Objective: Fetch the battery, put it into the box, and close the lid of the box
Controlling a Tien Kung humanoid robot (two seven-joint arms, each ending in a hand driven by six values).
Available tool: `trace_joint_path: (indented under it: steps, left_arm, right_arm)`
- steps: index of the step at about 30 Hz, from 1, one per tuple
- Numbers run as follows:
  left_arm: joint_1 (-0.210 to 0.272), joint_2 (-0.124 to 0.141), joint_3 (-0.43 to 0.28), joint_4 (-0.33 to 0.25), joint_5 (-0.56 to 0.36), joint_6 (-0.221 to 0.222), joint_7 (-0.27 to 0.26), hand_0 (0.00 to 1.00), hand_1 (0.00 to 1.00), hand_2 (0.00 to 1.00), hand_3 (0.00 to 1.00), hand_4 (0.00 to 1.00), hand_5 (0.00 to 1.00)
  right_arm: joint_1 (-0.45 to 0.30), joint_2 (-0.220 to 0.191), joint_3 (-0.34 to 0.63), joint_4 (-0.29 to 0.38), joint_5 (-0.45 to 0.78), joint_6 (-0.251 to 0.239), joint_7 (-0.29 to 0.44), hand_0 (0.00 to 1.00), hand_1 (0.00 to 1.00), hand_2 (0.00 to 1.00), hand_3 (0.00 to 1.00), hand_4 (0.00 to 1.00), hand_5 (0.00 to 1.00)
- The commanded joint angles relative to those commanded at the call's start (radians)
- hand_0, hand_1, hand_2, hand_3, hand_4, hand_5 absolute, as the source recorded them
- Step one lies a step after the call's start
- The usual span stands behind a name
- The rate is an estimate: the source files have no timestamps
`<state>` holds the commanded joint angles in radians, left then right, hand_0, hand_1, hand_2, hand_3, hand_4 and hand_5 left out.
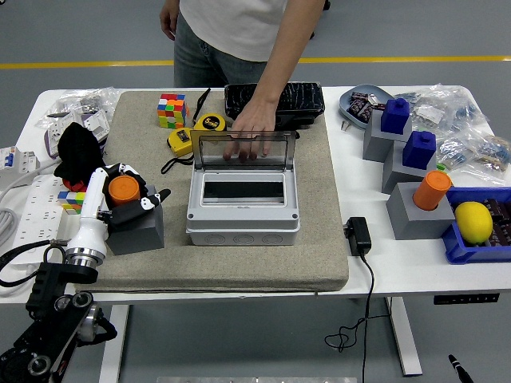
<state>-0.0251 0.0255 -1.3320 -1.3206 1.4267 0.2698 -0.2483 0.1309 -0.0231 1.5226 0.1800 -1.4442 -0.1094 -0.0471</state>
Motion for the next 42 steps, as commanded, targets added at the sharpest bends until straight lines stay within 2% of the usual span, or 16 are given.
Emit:
trace_joint_path:
  steps: [17,22,26,32,33,37,38,39,42]
  left_arm:
    - [-0.02,0.005,0.004,-0.052,0.057,0.067,0.008,0.084,0.021,0.049,0.022,0.998,0.002]
    - [-0.029,0.016,0.029,-0.087,0.117,0.111,0.003,0.078,0.002,0.042,0.011,0.998,0.002]
    - [-0.053,0.035,0.062,-0.097,0.212,0.19,-0.017,0.078,0.002,0.042,0.011,0.998,0.002]
    - [-0.074,0.051,0.098,-0.116,0.359,0.252,-0.001,0.058,0.002,0.027,0.002,0.998,0.008]
    - [-0.08,0.055,0.109,-0.121,0.382,0.259,0.003,0.052,0.002,0.014,0.002,0.961,0.014]
    - [-0.097,0.067,0.144,-0.135,0.462,0.269,0.029,0.052,0.002,0.014,0.002,0.961,0.014]
    - [-0.105,0.073,0.163,-0.141,0.496,0.27,0.046,0.052,0.002,0.014,0.002,0.961,0.014]
    - [-0.114,0.08,0.186,-0.146,0.536,0.27,0.066,0.051,0.002,0.013,0.002,0.873,0.002]
    - [-0.14,0.096,0.257,-0.151,0.643,0.265,0.105,0.051,0.002,0.013,0.002,0.873,0.002]
  right_arm:
    - [0.001,-0.001,0.003,0.0,0.0,-0.001,0.001,0.884,0.854,0.792,0.798,0.998,0.998]
    - [0.001,-0.001,0.004,0.0,0.0,-0.001,0.001,0.882,0.853,0.792,0.798,0.998,0.998]
    - [0.003,-0.002,0.003,0.0,0.003,0.0,0.002,0.882,0.853,0.792,0.798,0.998,0.998]
    - [0.003,-0.002,0.006,0.0,0.0,-0.001,0.002,0.883,0.853,0.792,0.798,0.998,0.998]
    - [0.003,-0.002,0.007,0.0,-0.001,-0.001,0.002,0.882,0.853,0.792,0.798,0.998,0.998]
    - [0.003,-0.004,0.01,0.0,-0.005,-0.001,0.001,0.882,0.853,0.792,0.798,0.998,0.998]
    - [0.003,-0.004,0.01,0.0,-0.004,-0.001,0.002,0.882,0.853,0.792,0.798,0.998,0.998]
    - [0.004,-0.005,0.009,0.0,-0.004,-0.001,0.002,0.882,0.853,0.792,0.798,0.998,0.998]
    - [0.006,-0.005,0.007,0.0,-0.003,0.0,0.002,0.882,0.853,0.792,0.798,0.998,0.998]
